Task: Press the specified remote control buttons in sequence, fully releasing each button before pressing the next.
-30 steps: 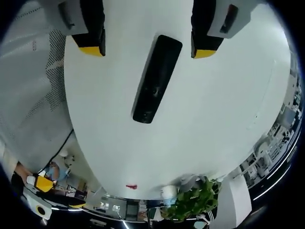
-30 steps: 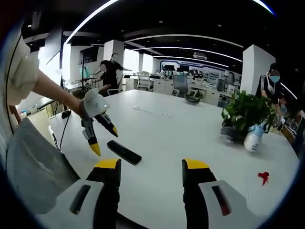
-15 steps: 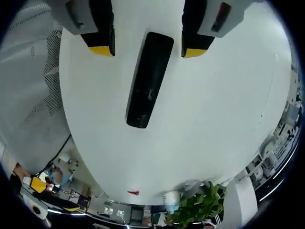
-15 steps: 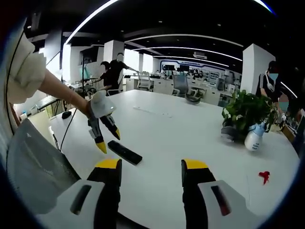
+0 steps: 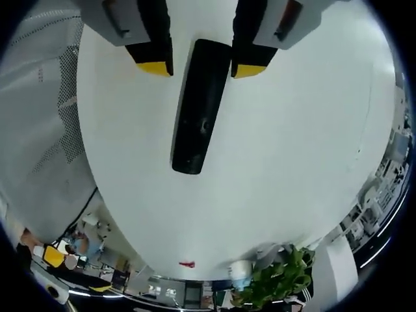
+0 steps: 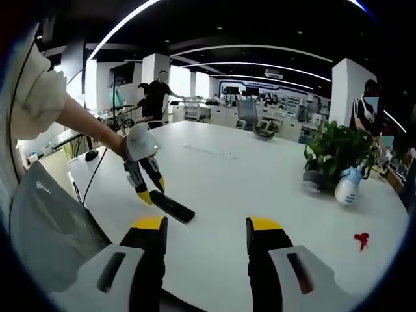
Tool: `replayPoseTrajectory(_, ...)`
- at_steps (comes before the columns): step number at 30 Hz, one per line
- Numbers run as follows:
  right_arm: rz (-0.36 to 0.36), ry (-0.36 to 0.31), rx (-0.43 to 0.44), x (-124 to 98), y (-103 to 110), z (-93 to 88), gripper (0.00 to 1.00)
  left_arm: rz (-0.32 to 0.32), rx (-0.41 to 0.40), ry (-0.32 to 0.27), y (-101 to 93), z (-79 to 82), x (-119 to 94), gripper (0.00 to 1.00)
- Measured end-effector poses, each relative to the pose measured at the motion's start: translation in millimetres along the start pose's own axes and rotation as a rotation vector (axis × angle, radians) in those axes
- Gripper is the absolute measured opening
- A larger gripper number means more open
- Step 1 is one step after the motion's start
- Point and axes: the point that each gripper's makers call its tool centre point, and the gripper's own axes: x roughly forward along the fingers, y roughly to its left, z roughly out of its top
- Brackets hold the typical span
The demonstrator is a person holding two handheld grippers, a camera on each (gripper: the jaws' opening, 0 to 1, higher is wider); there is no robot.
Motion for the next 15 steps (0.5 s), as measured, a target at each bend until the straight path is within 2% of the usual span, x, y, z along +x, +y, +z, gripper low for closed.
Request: replayPoseTrajectory(15,0.011,0.009,-0.005,0.3,2.5,-1.2,0.49,0.015,0.031,0.027,2.6,-0.8,5.3,0.3)
